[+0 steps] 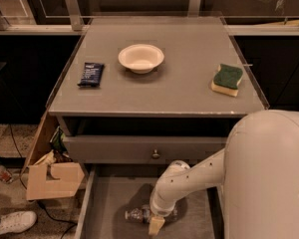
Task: Pick water bottle from middle drawer and place on counter
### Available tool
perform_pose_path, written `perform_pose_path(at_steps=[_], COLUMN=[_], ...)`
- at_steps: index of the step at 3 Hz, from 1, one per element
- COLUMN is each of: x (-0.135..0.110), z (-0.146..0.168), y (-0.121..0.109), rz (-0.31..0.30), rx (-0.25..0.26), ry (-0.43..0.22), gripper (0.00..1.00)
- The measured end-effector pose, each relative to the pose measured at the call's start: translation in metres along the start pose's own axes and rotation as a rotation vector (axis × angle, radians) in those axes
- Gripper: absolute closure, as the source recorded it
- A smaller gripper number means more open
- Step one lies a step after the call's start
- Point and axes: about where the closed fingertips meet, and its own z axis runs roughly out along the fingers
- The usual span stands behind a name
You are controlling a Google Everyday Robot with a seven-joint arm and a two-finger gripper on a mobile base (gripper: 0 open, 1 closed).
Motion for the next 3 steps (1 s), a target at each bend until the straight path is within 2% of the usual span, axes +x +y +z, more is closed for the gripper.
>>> perform_pose_path(at_steps=[3], x=[0.0000], z=[0.0000], y=[0.0000], rz=[0.000], rx=[0.000], ry=[0.000], gripper=[0.96])
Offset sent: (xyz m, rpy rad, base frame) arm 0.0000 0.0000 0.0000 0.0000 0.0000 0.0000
